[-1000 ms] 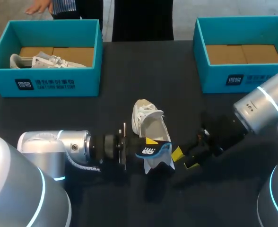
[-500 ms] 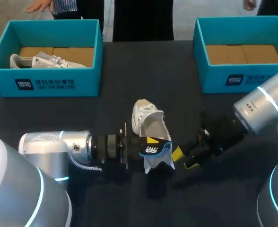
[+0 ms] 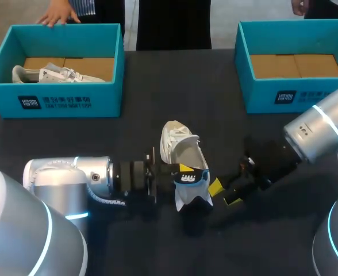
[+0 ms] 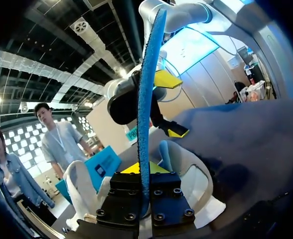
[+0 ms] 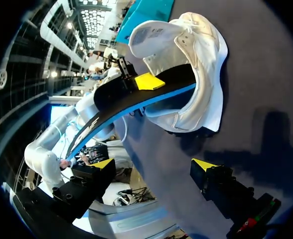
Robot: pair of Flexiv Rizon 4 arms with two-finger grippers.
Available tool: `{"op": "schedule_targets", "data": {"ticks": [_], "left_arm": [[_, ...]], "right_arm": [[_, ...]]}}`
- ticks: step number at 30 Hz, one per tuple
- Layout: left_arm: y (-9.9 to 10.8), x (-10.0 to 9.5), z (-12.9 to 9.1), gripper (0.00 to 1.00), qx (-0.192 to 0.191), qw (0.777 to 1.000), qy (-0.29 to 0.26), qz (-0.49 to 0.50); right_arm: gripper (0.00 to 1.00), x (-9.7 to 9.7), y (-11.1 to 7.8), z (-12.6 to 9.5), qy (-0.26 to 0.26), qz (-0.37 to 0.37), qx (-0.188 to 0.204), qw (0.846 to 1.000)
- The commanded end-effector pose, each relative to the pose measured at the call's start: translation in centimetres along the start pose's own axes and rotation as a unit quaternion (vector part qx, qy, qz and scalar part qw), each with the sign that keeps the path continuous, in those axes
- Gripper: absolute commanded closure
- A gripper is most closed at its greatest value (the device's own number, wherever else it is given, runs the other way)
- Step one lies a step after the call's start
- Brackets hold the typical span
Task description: Take the shoe out of the shoebox, open the shoe tongue, remove and reinsert the insole, then place the shoe into the shoebox
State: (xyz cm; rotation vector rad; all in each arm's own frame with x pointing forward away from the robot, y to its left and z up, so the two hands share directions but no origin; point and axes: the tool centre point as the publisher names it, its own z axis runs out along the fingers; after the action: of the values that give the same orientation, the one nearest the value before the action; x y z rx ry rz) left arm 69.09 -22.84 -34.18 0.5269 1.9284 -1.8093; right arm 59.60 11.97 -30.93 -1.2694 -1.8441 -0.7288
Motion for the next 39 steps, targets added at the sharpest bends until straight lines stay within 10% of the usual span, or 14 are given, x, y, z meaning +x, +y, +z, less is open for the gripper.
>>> {"op": "schedule_targets", "data": {"ticks": [1,23,39], "left_arm": [[0.5,-0.1,0.5,1.0,-0.006,1.0,0.001,0.001],[0.3,0.1,0.1,1.0,-0.008,1.0,0.008,0.002],[-0.7,0.4,0.0,0.78,-0.013,1.0,0.011,0.009]], "right_arm": [[0.0,0.0,0.0,0.1,-0.001,0.0,-0.001,1.0],[0.0,0.0,0.0,0.1,-0.001,0.0,-0.001,1.0],[0.0,0.0,0.0,0.1,-0.001,0.0,-0.001,1.0]]}}
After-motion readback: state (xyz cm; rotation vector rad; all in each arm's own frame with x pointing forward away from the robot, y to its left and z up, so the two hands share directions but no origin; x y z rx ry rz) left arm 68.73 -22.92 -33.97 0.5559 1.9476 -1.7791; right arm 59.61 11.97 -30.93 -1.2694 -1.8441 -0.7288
